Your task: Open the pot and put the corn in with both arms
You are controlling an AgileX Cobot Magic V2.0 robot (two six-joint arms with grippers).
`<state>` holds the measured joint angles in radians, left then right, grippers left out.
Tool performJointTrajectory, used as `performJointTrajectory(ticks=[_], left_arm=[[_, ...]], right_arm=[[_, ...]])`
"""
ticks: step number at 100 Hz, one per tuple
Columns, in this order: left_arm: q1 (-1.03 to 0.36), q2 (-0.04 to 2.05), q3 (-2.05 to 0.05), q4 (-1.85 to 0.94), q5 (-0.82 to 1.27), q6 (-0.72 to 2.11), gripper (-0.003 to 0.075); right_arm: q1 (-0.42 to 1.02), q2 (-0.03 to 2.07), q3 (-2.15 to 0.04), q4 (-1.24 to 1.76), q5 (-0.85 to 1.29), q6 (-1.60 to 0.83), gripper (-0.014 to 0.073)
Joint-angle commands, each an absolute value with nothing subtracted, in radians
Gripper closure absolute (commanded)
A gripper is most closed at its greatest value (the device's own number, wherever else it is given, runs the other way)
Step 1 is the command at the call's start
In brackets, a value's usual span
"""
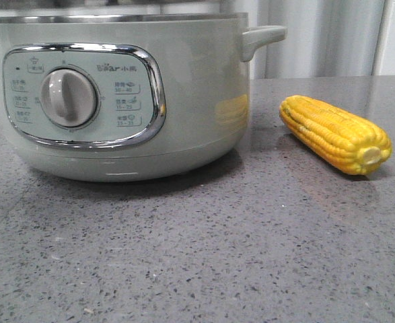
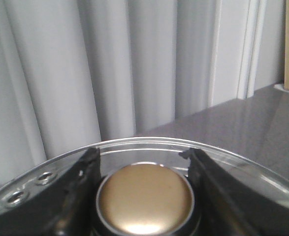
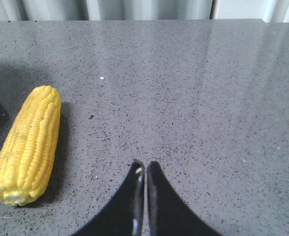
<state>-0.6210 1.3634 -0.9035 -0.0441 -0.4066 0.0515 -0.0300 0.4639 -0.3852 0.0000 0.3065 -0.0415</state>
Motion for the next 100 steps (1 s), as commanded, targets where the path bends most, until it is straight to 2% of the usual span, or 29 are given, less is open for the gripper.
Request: performJointTrajectory(ticks=[1,31,69,85,100], left_arm=[[-0.616,1.282,-0.941,-0.044,-0.583,0.055,0.0741],[-0.508,1.128,-0.941,-0.044,-0.542,0.059,0.0741],[-0.165,0.969,-0.921,-0.041,-0.154,0.059,0.0741],[-0.081,0.934,-0.841,-0.041,-0.132,0.059,0.0741],[-0.059,0.898,-0.739,-0.041,-0.146,0.059,0.0741]], right_arm=[[-0.034,0.475,-0.411,-0.009,0.223,-0.047,0.0667],[-0.034,0.475,-0.411,-0.009,0.223,-0.047,0.0667],[-0.034,0.475,-0.411,-0.009,0.223,-0.047,0.0667],[-0.034,0.475,-0.411,-0.009,0.223,-0.047,0.0667],[-0.034,0.475,-0.411,-0.009,0.223,-0.047,0.0667]])
